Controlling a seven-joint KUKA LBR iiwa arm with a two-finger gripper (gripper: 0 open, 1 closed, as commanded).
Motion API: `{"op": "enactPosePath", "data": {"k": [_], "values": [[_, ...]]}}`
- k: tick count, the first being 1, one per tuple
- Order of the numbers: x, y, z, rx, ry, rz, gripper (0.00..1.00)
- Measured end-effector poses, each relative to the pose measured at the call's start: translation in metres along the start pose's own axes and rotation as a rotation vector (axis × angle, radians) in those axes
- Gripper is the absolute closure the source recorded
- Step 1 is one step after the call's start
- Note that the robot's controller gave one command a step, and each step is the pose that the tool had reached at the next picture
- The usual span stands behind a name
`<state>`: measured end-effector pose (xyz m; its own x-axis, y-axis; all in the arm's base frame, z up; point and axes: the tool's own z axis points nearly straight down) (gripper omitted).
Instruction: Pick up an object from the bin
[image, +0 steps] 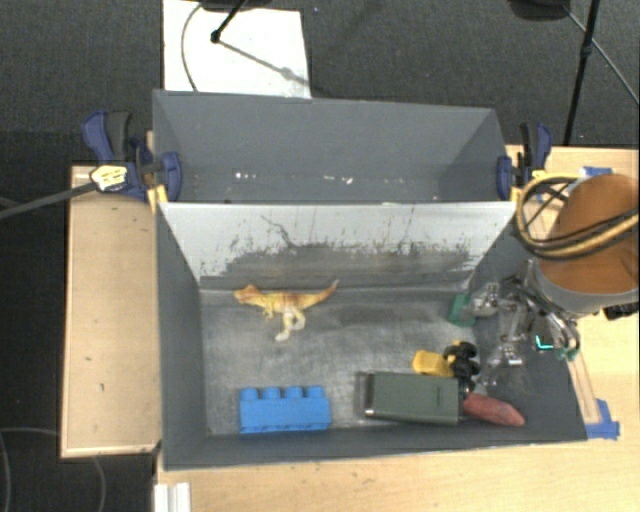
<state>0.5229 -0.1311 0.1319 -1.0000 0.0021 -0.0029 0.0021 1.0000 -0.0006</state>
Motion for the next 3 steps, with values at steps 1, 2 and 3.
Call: {"op": "enactPosePath", "data": {"k": [1, 2, 3], "values": [[0.014, 0.0, 0.023, 0.002, -0.008, -0.119, 0.0], [0.02, 0.001, 0.037, 0.013, -0.047, -0.205, 0.0], [0.013, -0.011, 0.054, 0.011, -0.037, -0.495, 1.0]]}}
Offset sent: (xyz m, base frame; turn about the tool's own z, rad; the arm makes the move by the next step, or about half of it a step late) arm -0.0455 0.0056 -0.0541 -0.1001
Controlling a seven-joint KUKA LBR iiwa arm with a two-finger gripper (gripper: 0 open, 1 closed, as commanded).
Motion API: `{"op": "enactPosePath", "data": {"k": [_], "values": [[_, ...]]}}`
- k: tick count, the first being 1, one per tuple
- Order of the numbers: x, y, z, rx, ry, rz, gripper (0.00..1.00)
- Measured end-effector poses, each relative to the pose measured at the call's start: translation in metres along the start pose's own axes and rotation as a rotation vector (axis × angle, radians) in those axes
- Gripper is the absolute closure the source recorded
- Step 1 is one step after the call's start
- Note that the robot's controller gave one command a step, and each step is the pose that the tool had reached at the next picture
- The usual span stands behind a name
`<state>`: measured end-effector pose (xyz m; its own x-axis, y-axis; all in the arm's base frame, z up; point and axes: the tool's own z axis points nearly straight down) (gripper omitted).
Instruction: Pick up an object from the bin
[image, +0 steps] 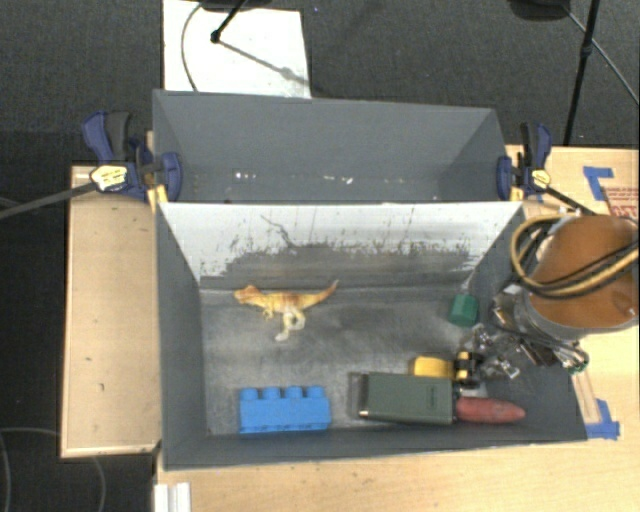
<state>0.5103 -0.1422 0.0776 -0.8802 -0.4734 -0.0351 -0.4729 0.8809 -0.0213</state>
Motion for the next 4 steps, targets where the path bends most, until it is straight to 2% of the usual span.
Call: {"op": "enactPosePath", "data": {"k": [1, 2, 3, 4], "values": [[0.0, 0.0, 0.0, 0.0, 0.0, -0.001, 1.0], [0.004, 0.011, -0.174, -0.014, 0.027, 0.014, 1.0], [0.005, 0.012, -0.17, -0.02, 0.032, 0.016, 0.0], [0.005, 0.012, -0.17, -0.02, 0.032, 0.018, 0.0]]}}
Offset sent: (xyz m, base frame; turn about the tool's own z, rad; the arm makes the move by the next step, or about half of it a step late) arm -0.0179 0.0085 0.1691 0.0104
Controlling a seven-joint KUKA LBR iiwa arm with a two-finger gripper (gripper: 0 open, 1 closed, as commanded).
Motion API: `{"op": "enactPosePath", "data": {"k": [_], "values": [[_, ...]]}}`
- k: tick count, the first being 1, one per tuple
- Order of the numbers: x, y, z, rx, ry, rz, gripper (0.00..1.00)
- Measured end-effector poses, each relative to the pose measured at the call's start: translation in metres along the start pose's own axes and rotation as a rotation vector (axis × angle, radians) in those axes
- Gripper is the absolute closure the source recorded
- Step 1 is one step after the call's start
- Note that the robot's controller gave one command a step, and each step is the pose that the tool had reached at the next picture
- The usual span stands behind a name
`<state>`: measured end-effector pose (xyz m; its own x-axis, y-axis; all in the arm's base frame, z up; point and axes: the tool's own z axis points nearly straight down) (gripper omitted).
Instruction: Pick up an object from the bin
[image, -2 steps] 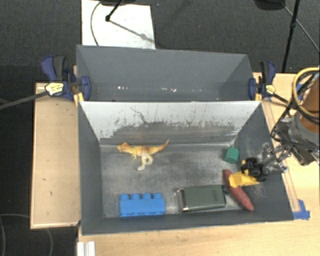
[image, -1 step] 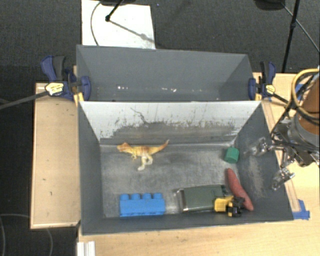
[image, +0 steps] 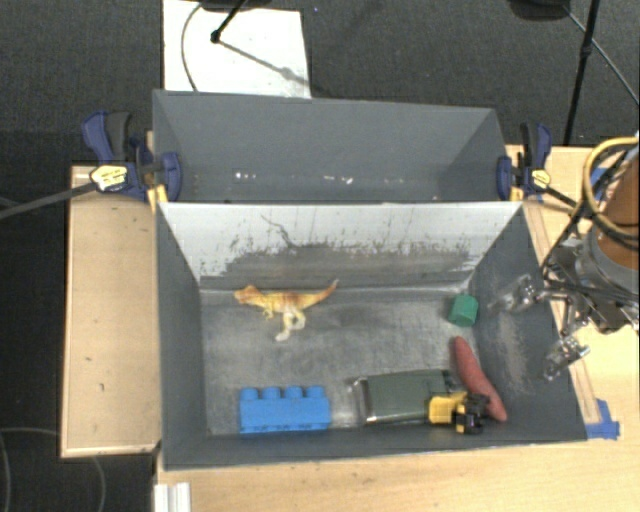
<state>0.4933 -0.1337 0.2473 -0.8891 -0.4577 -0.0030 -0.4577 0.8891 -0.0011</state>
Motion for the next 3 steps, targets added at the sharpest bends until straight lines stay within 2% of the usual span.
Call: {"op": "enactPosePath", "data": {"k": [1, 2, 3], "values": [[-0.002, 0.012, 0.015, 0.001, 0.0, -0.053, 0.0], [-0.059, 0.014, 0.058, 0.004, -0.005, 0.001, 0.0], [-0.05, 0.017, 0.125, 0.002, -0.004, -0.033, 0.0]]}}
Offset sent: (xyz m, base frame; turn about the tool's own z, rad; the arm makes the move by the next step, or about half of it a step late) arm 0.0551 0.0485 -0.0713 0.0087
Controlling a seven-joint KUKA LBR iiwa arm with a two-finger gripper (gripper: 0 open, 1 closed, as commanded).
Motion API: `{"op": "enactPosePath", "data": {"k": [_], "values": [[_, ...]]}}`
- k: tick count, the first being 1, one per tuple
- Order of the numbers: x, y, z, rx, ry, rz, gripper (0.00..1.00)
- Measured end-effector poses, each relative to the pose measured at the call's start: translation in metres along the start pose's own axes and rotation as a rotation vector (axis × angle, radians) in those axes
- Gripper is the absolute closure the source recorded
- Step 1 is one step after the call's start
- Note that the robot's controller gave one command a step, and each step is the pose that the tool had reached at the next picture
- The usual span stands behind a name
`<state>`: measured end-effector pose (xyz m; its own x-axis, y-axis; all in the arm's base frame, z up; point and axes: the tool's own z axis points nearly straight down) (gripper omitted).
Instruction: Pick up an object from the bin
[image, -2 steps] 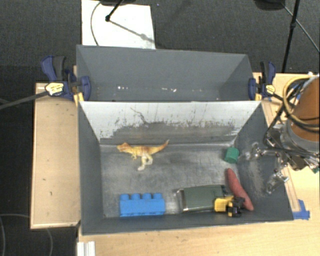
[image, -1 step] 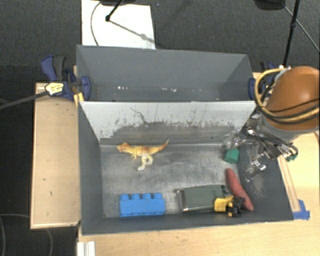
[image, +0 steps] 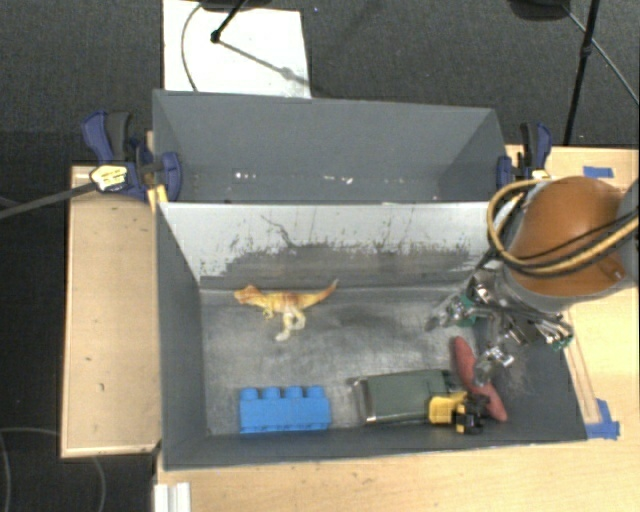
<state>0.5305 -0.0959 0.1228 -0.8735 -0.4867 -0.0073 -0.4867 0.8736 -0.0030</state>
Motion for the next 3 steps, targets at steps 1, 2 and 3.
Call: {"op": "enactPosePath", "data": {"k": [1, 2, 3], "values": [[0.0273, -0.0027, 0.028, 0.023, -0.043, 0.078, 0.0], [0.0266, -0.0008, 0.0363, 0.02, -0.051, -0.082, 0.0], [0.0315, -0.0014, 0.0372, -0.003, -0.048, -0.322, 0.0]]}}
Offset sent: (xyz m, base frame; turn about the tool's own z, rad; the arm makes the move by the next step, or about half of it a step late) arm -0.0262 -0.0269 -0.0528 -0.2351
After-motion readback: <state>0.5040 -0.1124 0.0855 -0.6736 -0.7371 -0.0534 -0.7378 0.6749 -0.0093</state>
